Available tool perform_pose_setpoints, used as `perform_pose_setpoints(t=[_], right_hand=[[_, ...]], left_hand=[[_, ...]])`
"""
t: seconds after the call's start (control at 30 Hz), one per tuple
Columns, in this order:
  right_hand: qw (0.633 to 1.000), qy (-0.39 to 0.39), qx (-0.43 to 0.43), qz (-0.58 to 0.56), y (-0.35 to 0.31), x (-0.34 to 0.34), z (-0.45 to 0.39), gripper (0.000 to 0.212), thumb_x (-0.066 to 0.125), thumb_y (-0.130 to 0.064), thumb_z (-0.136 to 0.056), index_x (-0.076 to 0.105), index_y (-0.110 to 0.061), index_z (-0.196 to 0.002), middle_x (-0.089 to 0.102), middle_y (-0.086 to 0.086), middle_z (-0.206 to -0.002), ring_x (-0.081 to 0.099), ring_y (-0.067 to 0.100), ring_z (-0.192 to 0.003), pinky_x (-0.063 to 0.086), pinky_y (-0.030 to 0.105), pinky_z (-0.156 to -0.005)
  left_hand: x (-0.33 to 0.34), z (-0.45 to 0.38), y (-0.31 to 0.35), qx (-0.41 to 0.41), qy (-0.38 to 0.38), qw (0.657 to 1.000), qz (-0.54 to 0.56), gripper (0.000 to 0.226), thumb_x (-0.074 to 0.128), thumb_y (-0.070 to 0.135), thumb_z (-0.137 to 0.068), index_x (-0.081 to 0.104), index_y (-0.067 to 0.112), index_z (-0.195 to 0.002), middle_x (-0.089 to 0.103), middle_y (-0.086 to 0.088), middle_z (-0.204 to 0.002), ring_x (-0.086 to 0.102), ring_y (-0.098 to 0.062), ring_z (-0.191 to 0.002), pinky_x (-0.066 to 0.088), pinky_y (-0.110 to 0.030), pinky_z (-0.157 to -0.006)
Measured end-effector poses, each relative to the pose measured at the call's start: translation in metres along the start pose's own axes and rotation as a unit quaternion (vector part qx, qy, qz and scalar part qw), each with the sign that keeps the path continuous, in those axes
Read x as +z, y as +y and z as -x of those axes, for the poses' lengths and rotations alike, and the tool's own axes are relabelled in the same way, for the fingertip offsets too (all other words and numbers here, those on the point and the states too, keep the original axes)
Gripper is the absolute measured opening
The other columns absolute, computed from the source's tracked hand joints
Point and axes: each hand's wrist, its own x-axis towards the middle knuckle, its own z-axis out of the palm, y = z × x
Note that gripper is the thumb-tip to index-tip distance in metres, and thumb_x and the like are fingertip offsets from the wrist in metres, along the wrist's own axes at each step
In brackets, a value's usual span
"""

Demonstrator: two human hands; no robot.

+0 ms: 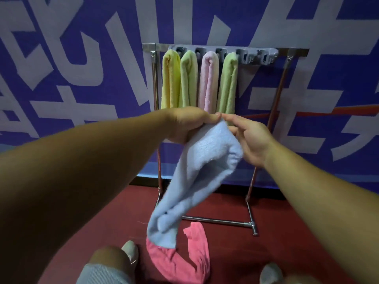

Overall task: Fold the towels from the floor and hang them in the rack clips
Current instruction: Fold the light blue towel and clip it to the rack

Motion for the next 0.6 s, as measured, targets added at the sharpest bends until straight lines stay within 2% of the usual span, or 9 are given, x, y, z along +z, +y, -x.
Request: perform_pose_setpoints(t=[0.03, 0.1, 0.17, 0.27, 0.37, 0.43, 0.5, 0.57, 0.6], right_hand=[[1.0, -0.01, 0.0, -0.007, -0.005, -0.002, -0.006, 0.042, 0.054, -0.027, -0.094, 0.062, -0.003, -0.128, 0.059, 0.03, -0.117, 0.057, 0.041, -0.115, 0.04, 0.048, -0.111], [0.999, -0.022, 0.01, -0.024, -0.018, -0.007, -0.019, 0.049, 0.062, -0.029, -0.088, 0.061, 0.0, -0.128, 0.05, 0.024, -0.108, 0.051, 0.037, -0.106, 0.04, 0.044, -0.107], [1.0, -0.014, 0.01, -0.013, -0.033, -0.014, -0.031, 0.043, 0.057, -0.033, -0.093, 0.064, 0.001, -0.119, 0.059, 0.02, -0.103, 0.06, 0.032, -0.097, 0.047, 0.04, -0.099], [0.996, -0.002, -0.025, 0.081, -0.055, -0.032, -0.048, 0.038, 0.052, -0.035, -0.099, 0.07, -0.002, -0.102, 0.073, 0.015, -0.091, 0.072, 0.024, -0.084, 0.058, 0.033, -0.077], [0.981, 0.002, -0.068, 0.184, -0.082, -0.054, -0.061, 0.031, 0.056, -0.027, -0.098, 0.071, -0.001, -0.098, 0.074, 0.016, -0.087, 0.07, 0.021, -0.076, 0.057, 0.029, -0.068], [0.971, 0.019, -0.098, 0.216, -0.101, -0.071, -0.074, 0.019, 0.058, -0.018, -0.097, 0.071, -0.005, -0.091, 0.072, 0.011, -0.079, 0.065, 0.017, -0.07, 0.054, 0.025, -0.062], [0.962, 0.056, -0.117, 0.241, -0.119, -0.088, -0.089, 0.014, 0.061, -0.015, -0.094, 0.072, -0.006, -0.09, 0.07, 0.01, -0.08, 0.064, 0.017, -0.069, 0.052, 0.027, -0.064], [0.954, 0.094, -0.121, 0.258, -0.131, -0.104, -0.105, 0.014, 0.064, -0.016, -0.091, 0.072, -0.004, -0.091, 0.068, 0.014, -0.084, 0.063, 0.021, -0.074, 0.051, 0.033, -0.071], [0.952, 0.119, -0.125, 0.253, -0.134, -0.111, -0.114, 0.016, 0.065, -0.015, -0.09, 0.071, -0.001, -0.093, 0.067, 0.016, -0.085, 0.062, 0.022, -0.077, 0.051, 0.035, -0.072]], left_hand=[[-0.002, -0.002, 0.012, -0.002, -0.006, 1.0, -0.007, 0.049, 0.048, 0.045, -0.098, 0.059, 0.004, -0.122, 0.07, -0.013, -0.116, 0.065, -0.026, -0.108, 0.048, -0.041, -0.1], [-0.004, -0.01, 0.035, -0.004, -0.006, 1.0, -0.017, 0.046, 0.047, 0.044, -0.099, 0.061, 0.005, -0.117, 0.07, -0.012, -0.108, 0.066, -0.025, -0.099, 0.051, -0.039, -0.095], [-0.007, -0.021, 0.055, -0.006, -0.002, 0.999, -0.04, 0.047, 0.047, 0.046, -0.099, 0.06, 0.005, -0.117, 0.07, -0.012, -0.103, 0.066, -0.025, -0.095, 0.051, -0.04, -0.095], [-0.011, -0.041, 0.083, -0.001, -0.002, 0.996, -0.088, 0.049, 0.044, 0.047, -0.1, 0.06, 0.004, -0.118, 0.07, -0.014, -0.108, 0.067, -0.028, -0.1, 0.051, -0.043, -0.097], [-0.009, -0.068, 0.104, 0.018, 0.006, 0.991, -0.135, 0.044, 0.045, 0.045, -0.1, 0.064, 0.007, -0.111, 0.073, -0.013, -0.108, 0.069, -0.027, -0.103, 0.053, -0.042, -0.095], [-0.01, -0.092, 0.111, 0.037, 0.008, 0.987, -0.156, 0.034, 0.05, 0.042, -0.099, 0.068, 0.013, -0.102, 0.075, -0.004, -0.096, 0.07, -0.024, -0.093, 0.052, -0.041, -0.092], [-0.014, -0.115, 0.117, 0.052, 0.017, 0.98, -0.191, 0.025, 0.054, 0.04, -0.098, 0.07, 0.021, -0.098, 0.075, 0.004, -0.089, 0.069, -0.02, -0.089, 0.049, -0.042, -0.092], [-0.016, -0.14, 0.125, 0.06, 0.005, 0.971, -0.231, 0.022, 0.055, 0.037, -0.098, 0.067, 0.023, -0.109, 0.073, 0.002, -0.105, 0.067, -0.02, -0.103, 0.048, -0.046, -0.094], [-0.014, -0.154, 0.129, 0.069, 0.002, 0.966, -0.25, 0.019, 0.054, 0.033, -0.099, 0.066, 0.024, -0.111, 0.071, 0.002, -0.105, 0.067, -0.019, -0.1, 0.048, -0.046, -0.092]])
